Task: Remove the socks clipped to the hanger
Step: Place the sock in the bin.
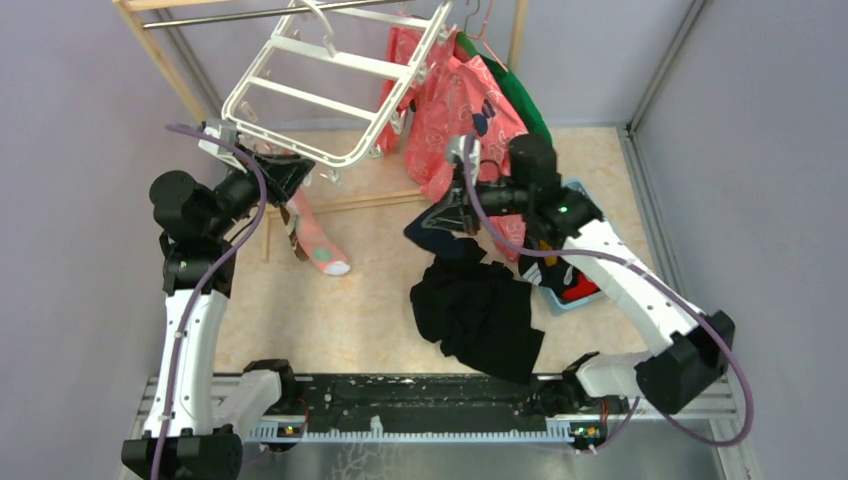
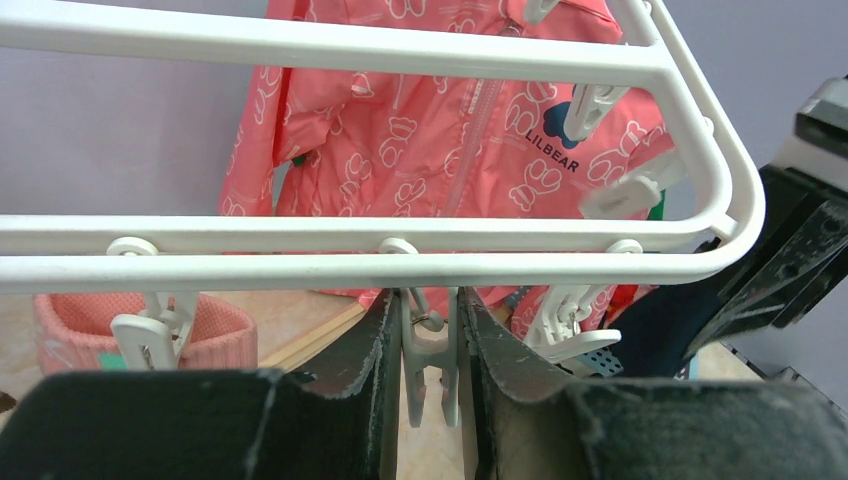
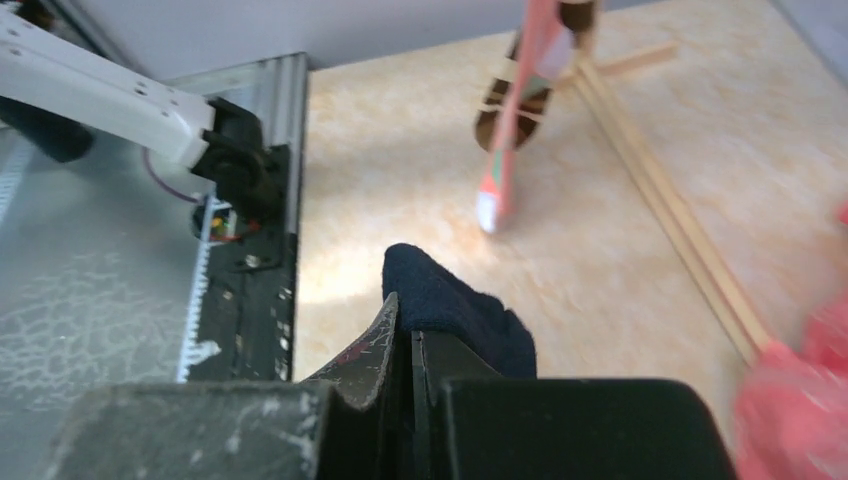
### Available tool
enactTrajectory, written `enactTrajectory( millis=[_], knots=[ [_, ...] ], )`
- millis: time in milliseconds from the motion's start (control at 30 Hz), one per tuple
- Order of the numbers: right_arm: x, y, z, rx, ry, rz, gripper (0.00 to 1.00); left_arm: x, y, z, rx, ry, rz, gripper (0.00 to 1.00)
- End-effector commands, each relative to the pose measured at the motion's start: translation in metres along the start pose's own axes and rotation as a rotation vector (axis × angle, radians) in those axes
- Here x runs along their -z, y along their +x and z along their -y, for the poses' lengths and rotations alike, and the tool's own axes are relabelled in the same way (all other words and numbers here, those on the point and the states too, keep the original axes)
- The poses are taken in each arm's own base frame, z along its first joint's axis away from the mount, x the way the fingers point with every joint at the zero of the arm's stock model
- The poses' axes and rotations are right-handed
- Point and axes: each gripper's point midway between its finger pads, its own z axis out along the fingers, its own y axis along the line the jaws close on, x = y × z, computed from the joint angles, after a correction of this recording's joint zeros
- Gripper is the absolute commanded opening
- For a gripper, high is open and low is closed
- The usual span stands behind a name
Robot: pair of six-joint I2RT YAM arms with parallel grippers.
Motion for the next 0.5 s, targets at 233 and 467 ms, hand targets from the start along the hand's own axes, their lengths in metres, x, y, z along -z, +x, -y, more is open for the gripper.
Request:
enactTrajectory(
  millis=[233, 467],
  knots=[
    [0.158, 0.029, 0.029, 0.047, 0.592, -0.150, 0.00, 0.001, 0.002, 0.006, -0.009, 0.034, -0.009, 0.20],
    [0.222, 0.068, 0.049, -0.079, 0.906, -0.304, 0.00, 0.002, 0.001, 0.006, -0.020, 0.028, -0.007, 0.20]
  ],
)
